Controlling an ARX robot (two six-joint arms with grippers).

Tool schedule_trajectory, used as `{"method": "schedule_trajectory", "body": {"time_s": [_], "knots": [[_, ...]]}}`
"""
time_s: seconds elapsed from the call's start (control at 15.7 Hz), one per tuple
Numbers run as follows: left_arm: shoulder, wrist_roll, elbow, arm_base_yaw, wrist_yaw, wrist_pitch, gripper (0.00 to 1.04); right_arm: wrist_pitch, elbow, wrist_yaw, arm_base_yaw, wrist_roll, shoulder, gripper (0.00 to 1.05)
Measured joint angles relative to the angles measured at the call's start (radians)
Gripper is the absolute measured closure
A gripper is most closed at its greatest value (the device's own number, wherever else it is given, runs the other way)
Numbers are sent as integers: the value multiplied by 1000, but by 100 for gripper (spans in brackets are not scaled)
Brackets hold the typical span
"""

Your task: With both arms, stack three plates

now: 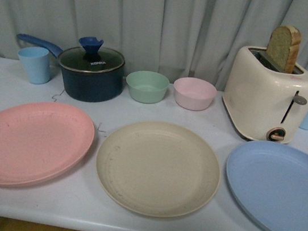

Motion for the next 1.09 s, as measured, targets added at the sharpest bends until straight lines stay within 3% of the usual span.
{"method": "schedule_trajectory", "body": {"time_s": [1.09], "knots": [[0,0,0,0,0,0,7,0,0,0,0,0,0,6]]}}
